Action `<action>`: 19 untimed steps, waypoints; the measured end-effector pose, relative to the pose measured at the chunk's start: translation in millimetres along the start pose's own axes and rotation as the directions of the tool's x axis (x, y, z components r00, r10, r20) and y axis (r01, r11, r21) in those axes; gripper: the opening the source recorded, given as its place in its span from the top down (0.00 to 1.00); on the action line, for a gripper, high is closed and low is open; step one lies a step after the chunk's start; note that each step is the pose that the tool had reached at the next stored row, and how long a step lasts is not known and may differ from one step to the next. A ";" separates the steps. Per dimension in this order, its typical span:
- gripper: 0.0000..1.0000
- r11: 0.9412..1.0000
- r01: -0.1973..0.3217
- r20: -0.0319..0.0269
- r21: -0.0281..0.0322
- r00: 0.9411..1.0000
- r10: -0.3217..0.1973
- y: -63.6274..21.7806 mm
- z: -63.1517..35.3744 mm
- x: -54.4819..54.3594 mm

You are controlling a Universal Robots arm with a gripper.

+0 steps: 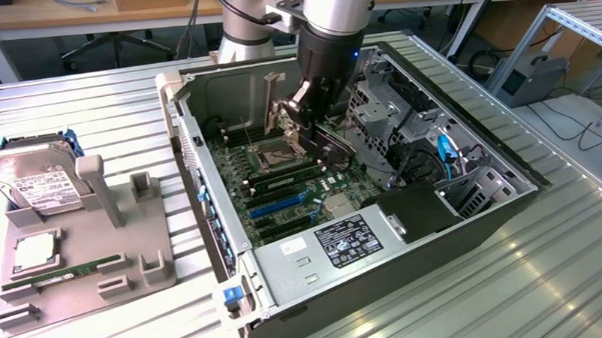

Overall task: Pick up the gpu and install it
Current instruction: 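Insert the gpu into the slot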

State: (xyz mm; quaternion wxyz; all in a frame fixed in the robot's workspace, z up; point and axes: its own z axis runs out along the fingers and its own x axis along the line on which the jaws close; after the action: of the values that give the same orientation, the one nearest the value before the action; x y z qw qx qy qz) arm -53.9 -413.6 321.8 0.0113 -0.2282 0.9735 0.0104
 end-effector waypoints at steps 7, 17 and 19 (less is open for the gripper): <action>0.73 1.000 0.030 0.000 -0.001 1.000 -0.030 0.0 0.0 0.0; 0.73 0.997 0.076 -0.001 -0.002 0.997 -0.076 0.0 0.1 0.0; 0.73 0.996 0.084 -0.001 -0.002 0.996 -0.084 0.0 0.1 0.0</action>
State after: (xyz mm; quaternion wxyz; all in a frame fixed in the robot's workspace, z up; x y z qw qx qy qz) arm -53.9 -413.6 321.7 0.0109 -0.2688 0.9631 0.0109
